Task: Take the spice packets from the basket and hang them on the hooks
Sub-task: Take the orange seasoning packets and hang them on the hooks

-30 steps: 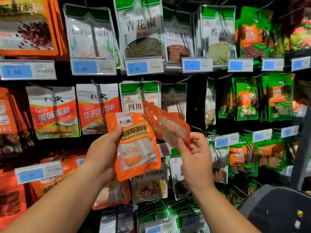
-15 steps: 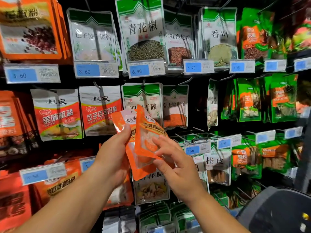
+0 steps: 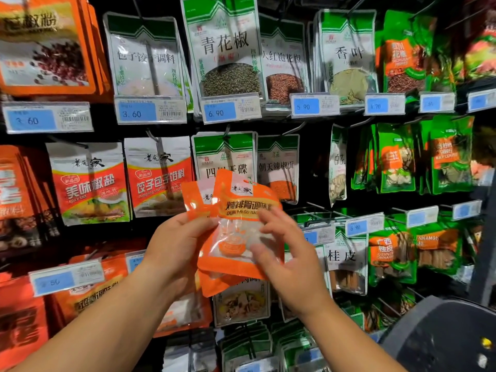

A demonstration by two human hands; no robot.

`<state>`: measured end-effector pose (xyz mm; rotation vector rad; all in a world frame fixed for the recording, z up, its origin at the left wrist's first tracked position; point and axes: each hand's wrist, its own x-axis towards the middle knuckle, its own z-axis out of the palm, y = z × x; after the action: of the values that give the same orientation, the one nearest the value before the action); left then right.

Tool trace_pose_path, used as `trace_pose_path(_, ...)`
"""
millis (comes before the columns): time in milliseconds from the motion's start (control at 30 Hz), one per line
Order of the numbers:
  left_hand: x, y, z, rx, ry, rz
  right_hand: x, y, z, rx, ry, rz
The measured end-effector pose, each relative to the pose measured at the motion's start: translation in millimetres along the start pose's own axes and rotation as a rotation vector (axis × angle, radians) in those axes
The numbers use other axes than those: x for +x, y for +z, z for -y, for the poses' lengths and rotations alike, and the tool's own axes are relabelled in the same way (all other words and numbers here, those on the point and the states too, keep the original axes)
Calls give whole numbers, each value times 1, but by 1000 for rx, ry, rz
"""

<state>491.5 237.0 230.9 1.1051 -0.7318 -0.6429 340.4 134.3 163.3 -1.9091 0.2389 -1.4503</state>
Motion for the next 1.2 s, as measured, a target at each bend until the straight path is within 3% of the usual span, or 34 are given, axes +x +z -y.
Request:
trace_pose_path(100, 0, -6, 1, 8, 4, 3, 9, -5, -3, 49, 225, -165)
trace_pose_path(267, 1, -10, 4, -30, 3, 9, 17, -4, -2, 524, 527, -107)
trace_pose_path(600, 0, -19, 15, -46, 60, 33, 11, 4, -5, 555, 516, -76)
trace_pose_path(1000, -21, -91, 41, 81, 167, -145, -11, 47, -8, 520, 596, 35)
trace_pose_path(1200, -39, -134, 51, 50, 103, -204, -28, 65, -9, 403, 648, 86)
